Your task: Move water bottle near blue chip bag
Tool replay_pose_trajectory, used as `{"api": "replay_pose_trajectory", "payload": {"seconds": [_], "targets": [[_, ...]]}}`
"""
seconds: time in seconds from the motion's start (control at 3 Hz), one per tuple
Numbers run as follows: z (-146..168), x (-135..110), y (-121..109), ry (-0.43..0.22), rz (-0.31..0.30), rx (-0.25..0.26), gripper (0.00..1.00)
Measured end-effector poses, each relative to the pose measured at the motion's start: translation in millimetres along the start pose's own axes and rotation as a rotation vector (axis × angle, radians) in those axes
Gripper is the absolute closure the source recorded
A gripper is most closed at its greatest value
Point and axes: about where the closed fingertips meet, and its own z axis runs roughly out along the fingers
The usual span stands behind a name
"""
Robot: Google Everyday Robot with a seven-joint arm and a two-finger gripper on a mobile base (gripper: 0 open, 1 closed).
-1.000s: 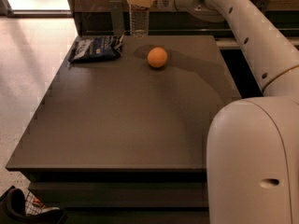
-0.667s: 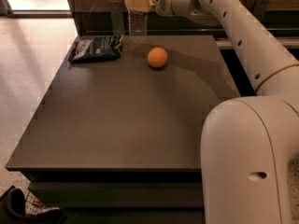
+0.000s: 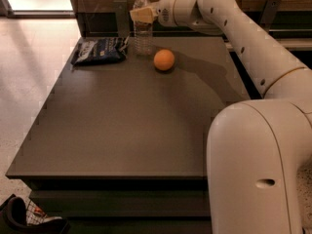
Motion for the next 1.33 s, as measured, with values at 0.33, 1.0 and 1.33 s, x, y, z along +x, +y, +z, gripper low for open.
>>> {"api": "replay_pose_trajectory", "payload": {"seconds": [0.33,1.0,1.33], "targets": [[2,5,-1,-0.010,-0.029,0.019,1.00],[8,7,2,-0.023,-0.092,0.025,1.00],[14,17,6,0.005,-0.094,0.015,1.00]]}}
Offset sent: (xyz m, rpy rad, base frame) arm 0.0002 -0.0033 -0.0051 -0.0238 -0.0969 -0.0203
